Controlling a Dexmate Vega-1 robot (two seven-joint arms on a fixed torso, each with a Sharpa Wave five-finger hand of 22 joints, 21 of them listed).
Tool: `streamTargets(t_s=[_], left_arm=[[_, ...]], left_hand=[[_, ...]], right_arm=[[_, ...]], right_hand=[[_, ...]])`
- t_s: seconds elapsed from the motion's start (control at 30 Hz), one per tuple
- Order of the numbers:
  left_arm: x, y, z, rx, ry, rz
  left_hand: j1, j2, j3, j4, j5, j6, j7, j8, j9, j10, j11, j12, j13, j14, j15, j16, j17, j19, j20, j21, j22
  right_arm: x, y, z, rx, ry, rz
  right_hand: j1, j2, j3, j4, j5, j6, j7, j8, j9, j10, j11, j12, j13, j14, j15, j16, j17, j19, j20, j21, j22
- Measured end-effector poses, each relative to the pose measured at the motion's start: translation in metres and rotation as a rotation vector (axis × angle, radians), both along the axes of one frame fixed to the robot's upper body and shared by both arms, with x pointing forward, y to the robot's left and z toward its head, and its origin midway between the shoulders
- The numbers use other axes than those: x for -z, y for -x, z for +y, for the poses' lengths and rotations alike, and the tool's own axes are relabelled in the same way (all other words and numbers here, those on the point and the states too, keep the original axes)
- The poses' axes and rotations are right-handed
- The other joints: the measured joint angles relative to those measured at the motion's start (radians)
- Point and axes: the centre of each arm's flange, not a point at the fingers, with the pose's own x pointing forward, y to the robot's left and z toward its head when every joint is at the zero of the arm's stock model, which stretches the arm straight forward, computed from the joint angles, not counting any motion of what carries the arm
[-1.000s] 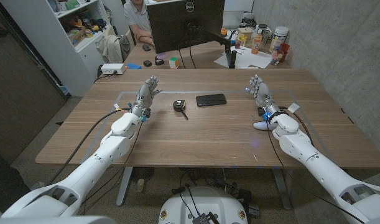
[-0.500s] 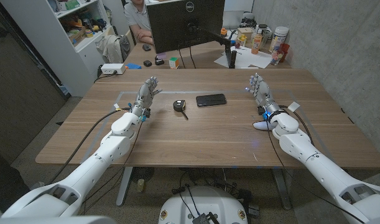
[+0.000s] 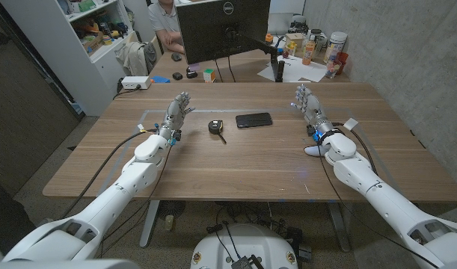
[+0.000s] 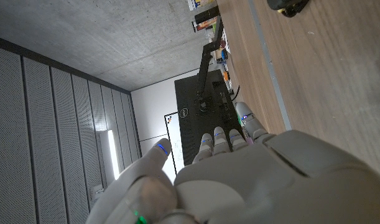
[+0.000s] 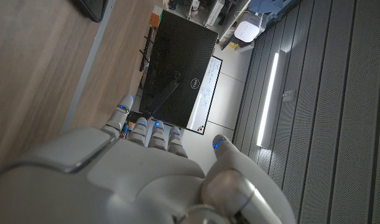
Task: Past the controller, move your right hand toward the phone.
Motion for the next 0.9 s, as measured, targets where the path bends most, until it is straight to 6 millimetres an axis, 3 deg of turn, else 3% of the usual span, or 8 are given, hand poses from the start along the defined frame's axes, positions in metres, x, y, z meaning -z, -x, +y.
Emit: streamTargets(t_s=[0.53, 0.9], left_arm=[[-0.003, -0.008, 0.001, -0.002, 0.0, 0.009], [-0.004, -0.014, -0.001, 0.004, -0.004, 0.015]], left_hand=[[0.0, 0.0, 0.0, 0.0, 0.0, 0.0, 0.0, 0.0, 0.0, 0.0, 0.0, 0.0, 0.0, 0.0, 0.0, 0.0, 0.0, 0.0, 0.0, 0.0, 0.0], [0.0, 0.0, 0.0, 0.0, 0.0, 0.0, 0.0, 0.0, 0.0, 0.0, 0.0, 0.0, 0.0, 0.0, 0.0, 0.0, -0.003, 0.0, 0.0, 0.0, 0.0]], right_arm=[[-0.015, -0.002, 0.035, -0.047, 0.06, -0.063], [-0.022, -0.003, 0.075, -0.002, 0.185, -0.106]], right_hand=[[0.016, -0.005, 0.002, -0.028, -0.015, 0.004, 0.004, 0.0, 0.0, 0.005, 0.002, 0.0, 0.0, -0.006, 0.012, -0.013, 0.0, 0.011, -0.011, -0.014, 0.0], [0.033, -0.022, 0.003, -0.054, -0.028, 0.004, 0.004, 0.0, 0.0, 0.005, 0.002, 0.0, 0.005, -0.006, 0.012, -0.016, 0.0, 0.007, -0.007, -0.029, 0.0]])
